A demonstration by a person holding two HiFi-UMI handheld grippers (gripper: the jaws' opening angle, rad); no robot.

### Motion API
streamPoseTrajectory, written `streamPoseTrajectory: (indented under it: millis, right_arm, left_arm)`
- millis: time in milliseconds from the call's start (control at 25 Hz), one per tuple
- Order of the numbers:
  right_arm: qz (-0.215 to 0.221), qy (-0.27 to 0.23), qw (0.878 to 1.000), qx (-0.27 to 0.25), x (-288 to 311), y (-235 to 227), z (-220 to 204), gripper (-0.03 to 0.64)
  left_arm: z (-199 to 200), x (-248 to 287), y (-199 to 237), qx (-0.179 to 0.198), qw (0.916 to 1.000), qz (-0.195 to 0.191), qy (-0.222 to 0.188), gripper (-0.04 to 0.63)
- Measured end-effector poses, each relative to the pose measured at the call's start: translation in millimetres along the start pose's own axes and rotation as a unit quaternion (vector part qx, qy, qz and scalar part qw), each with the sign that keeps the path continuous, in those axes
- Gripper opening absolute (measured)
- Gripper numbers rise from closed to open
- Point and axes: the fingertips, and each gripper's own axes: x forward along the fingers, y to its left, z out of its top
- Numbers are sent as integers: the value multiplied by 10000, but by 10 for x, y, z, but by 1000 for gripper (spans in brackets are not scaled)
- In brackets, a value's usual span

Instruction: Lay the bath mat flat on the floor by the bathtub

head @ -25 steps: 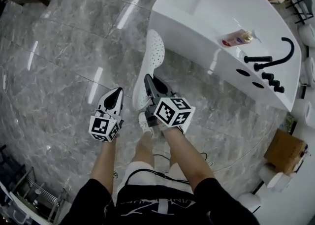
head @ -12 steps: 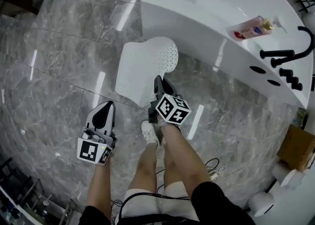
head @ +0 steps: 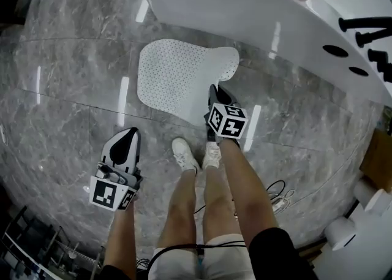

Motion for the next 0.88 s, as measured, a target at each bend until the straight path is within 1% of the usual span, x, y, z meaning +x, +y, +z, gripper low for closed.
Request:
streamPoseTrajectory:
  millis: [80,240,360,480,560,680,760,880]
  right_arm:
    - [-120,110,9999,21,4,-256,-91,40]
    - [-427,155,9988,201,-43,-776,-135,40]
    - [-679,215,9972,234,-93,-1098,-200,40]
    - [-944,323,9948,190,-127,-1408,-260,40]
    - [-1084,386,9934,-6,-144,-1583,-280,40]
    - [-1248,492,9908,-179,-152,-1817,-333,40]
    - [-1327,593,9891,-233,-143,-1928,-390,41]
    - [-1389,794,9860,-462,-103,-2013,-458,49]
  left_arm:
    - [-78,108,-86,29,9999,-107,86,14]
    - [-129,380,-294,68,9992,-371,145,14]
    - [-161,514,-396,76,9988,-458,178,14]
    - [-184,628,-456,74,9987,-470,195,14]
    - [-214,702,-502,83,9985,-491,216,14]
    - [-363,793,-539,155,9979,-498,389,14]
    - [-446,869,-516,211,9980,-397,449,14]
    - [-486,1019,-457,168,9988,-226,402,14]
